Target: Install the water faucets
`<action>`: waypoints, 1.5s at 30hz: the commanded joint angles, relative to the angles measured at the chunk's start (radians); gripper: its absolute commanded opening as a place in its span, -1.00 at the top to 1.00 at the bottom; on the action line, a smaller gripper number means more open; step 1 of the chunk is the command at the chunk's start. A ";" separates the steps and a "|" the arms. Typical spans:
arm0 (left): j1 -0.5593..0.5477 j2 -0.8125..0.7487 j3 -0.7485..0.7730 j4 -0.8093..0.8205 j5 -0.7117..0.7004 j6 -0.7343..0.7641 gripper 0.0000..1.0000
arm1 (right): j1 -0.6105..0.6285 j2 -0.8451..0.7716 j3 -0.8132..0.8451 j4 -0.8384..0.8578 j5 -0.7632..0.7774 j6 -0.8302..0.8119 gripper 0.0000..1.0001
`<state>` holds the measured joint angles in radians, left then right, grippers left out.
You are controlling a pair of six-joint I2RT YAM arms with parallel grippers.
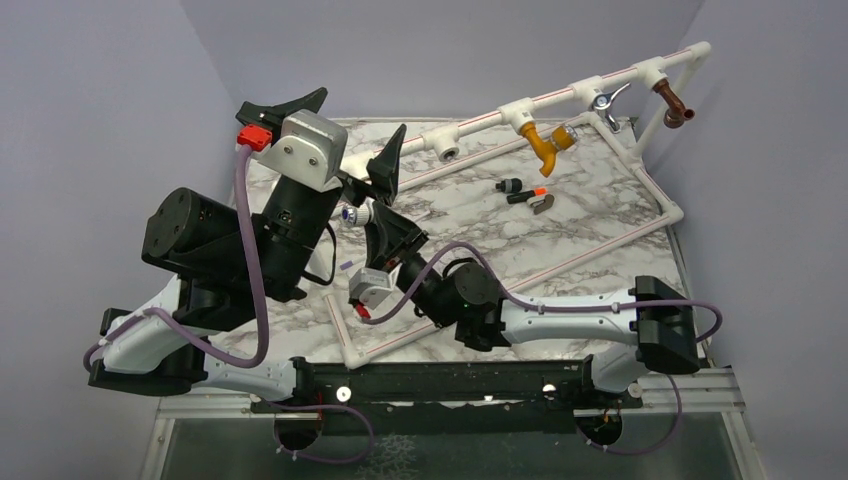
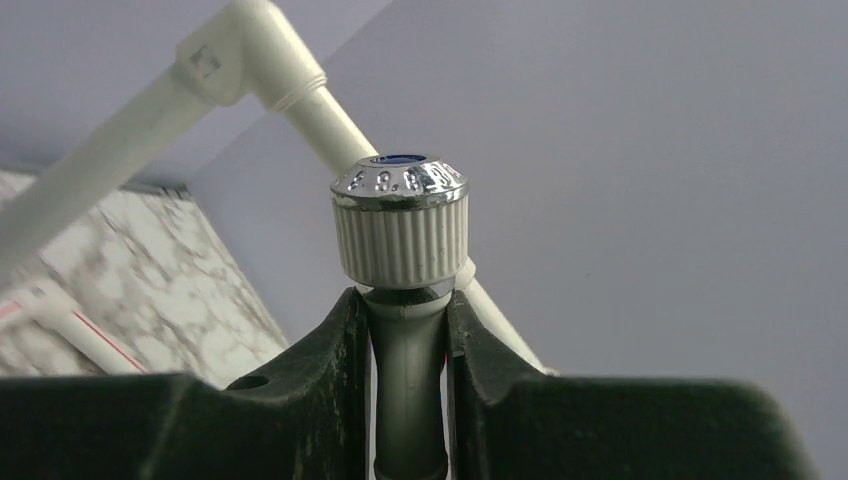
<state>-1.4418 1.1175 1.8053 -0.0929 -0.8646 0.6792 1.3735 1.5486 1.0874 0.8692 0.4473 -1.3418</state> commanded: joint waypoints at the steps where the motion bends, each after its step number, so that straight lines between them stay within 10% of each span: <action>1: -0.011 -0.010 -0.004 0.028 -0.033 0.024 -0.98 | 0.015 0.005 -0.031 0.329 0.079 0.405 0.99; 18: -0.033 -0.010 -0.007 0.036 -0.045 0.034 -0.98 | 0.015 -0.004 -0.109 0.517 0.517 1.525 0.99; 24: -0.041 -0.012 -0.008 0.040 -0.050 0.037 -0.98 | 0.015 -0.050 -0.122 0.269 0.633 1.995 0.99; 31: -0.049 -0.009 -0.009 0.042 -0.052 0.042 -0.98 | 0.013 -0.106 -0.003 -0.455 0.683 2.725 0.99; 40: -0.061 -0.013 -0.012 0.054 -0.062 0.052 -0.98 | 0.014 -0.139 0.007 -0.567 0.686 2.791 0.98; 45: -0.070 -0.013 -0.014 0.063 -0.075 0.066 -0.98 | 0.014 -0.160 -0.022 -0.444 0.688 2.502 0.22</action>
<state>-1.4971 1.1164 1.7981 -0.0639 -0.9054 0.7204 1.3991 1.4014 1.0988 0.4637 1.0340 1.3605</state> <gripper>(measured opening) 0.990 0.321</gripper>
